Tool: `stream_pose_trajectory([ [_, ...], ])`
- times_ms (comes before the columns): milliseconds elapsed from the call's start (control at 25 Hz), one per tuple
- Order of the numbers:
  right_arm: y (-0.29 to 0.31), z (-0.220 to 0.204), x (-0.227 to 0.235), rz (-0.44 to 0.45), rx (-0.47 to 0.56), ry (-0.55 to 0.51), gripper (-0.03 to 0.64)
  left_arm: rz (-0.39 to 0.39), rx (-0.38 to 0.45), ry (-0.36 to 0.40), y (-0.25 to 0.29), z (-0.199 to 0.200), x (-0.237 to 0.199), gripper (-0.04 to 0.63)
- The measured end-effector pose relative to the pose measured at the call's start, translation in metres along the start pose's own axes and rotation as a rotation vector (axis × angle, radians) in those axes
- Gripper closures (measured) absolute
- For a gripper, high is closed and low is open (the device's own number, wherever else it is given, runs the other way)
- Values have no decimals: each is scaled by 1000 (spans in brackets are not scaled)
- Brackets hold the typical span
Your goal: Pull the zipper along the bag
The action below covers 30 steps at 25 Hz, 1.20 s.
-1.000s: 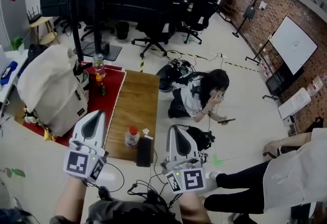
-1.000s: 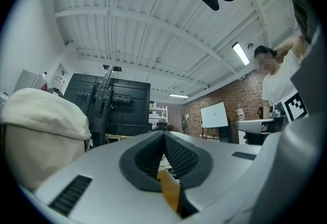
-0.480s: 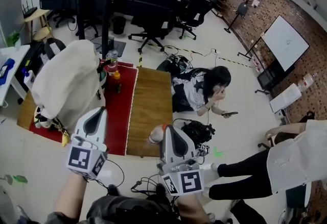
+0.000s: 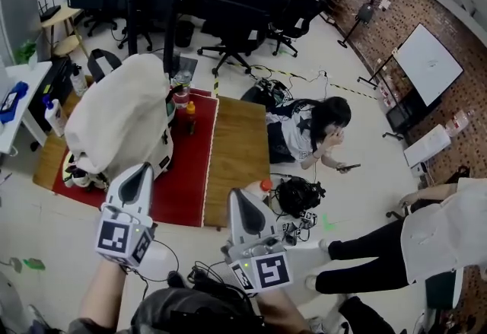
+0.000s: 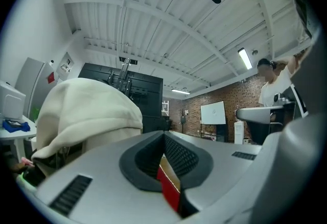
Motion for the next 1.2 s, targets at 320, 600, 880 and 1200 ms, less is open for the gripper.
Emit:
stream_pose_trajectory([
  [320, 17, -8, 15, 104, 8, 66, 604, 76, -16, 38, 6, 12, 17, 566],
  [600, 29, -21, 17, 192, 5, 92, 604, 175, -35, 62, 11, 13, 11, 566],
  [880, 57, -35, 12, 250, -9, 118, 604, 293, -49, 116, 1, 28, -9, 566],
  [1200, 84, -35, -45, 221, 0, 121, 604, 275, -87, 124, -34, 24, -65, 489],
])
Point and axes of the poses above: the fingertips, and each gripper's own axes: y forward along the fingers, x to its right, z out of its top, the point moved 7 cm from there along -y, backward along the fingers, and after that the axes turned 10 degrees about -x, right-handed, at the moved point
